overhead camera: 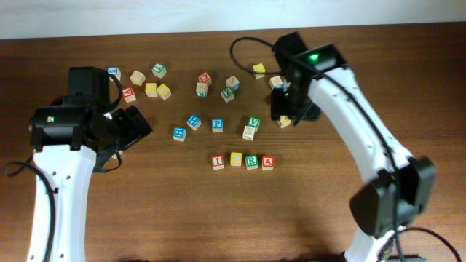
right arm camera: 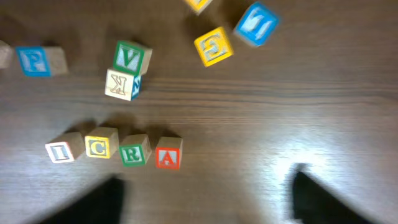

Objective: Spell out ICRA
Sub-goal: 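Open the right gripper and lift it away from the row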

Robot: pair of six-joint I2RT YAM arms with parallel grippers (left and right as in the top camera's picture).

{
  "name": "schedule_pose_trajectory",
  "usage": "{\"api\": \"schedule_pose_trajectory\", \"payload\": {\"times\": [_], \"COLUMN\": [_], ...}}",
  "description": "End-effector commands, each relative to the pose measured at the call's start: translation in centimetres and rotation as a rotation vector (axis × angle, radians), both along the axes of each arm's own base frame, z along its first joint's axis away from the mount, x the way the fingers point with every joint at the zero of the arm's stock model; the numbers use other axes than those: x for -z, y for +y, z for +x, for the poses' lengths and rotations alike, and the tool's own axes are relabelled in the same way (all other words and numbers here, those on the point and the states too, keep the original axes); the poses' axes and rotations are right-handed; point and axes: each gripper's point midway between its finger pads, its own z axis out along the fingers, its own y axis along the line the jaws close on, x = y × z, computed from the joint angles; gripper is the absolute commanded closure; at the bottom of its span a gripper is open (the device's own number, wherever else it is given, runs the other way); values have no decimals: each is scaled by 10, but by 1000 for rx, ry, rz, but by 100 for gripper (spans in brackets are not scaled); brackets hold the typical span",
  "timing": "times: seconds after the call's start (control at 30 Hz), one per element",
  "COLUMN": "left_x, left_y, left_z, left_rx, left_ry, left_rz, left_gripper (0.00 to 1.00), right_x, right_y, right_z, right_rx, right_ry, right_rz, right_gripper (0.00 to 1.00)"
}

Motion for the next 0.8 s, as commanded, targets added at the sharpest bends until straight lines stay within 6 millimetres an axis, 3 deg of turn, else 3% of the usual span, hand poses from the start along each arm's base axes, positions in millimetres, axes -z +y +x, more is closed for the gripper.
{"api": "schedule_pose_trajectory", "payload": {"times": [0.0, 0.07, 0.13, 0.17, 0.23, 0.27, 0.3, 0.33, 0.37, 0.4, 0.47, 0.53, 0.57, 0.6, 0.63, 0.7, 0.73, 0.77], "left_x": [-5, -5, -5, -5, -7, -8, -9, -10, -10, -10, -8, -4, -2, -1, 1, 2, 0, 1], "left_y": [1, 1, 1, 1, -2, -19, -44, -50, -50, -50, -51, -27, -20, -21, -26, -27, -28, -32], "left_z": [-1, -1, -1, -1, 3, 4, -4, -6, -6, -6, -12, -6, -7, -3, 1, 2, 11, 24], "left_rx": [-16, -16, -16, -16, -15, 17, 61, 70, 70, 71, 79, 40, 34, 102, 130, 135, 135, 151], "left_ry": [-20, -20, -20, -20, -37, -42, -11, -5, -5, -5, 21, 4, 12, 1, 2, 4, -32, -71], "left_rz": [-7, -7, -7, -7, -24, -117, -259, -290, -290, -290, -295, -160, -115, -89, -85, -86, -84, -82], "left_gripper": [1, 1, 1, 1, 1, 1, 1, 1, 1, 1, 1, 1, 1, 22, 29, 1, 67, 91], "right_x": [-71, -80, -77, -77, -76, -73, -66, -57, -45, -33, -13, 11, 21, 30, 36, 46, 51, 59], "right_y": [-55, -100, -132, -137, -136, -139, -139, -139, -138, -138, -136, -130, -130, -127, -121, -113, -110, -106], "right_z": [-4, -17, -21, -21, -21, -26, -31, -38, -44, -48, -52, -62, -66, -67, -68, -70, -71, -73], "right_rx": [91, 168, 258, 283, 292, 287, 265, 262, 261, 260, 258, 254, 254, 253, 251, 249, 246, 238], "right_ry": [-188, -166, -137, -133, -126, -101, -61, -15, 27, 59, 102, 161, 182, 192, 200, 215, 221, 228], "right_rz": [-47, -72, -82, -54, -13, -28, -36, -41, -46, -48, -38, -16, -15, 3, 35, 77, 91, 98], "right_gripper": [1, 2, 2, 5, 13, 22, 24, 31, 35, 49, 62, 74, 75, 75, 74, 77, 83, 93]}}
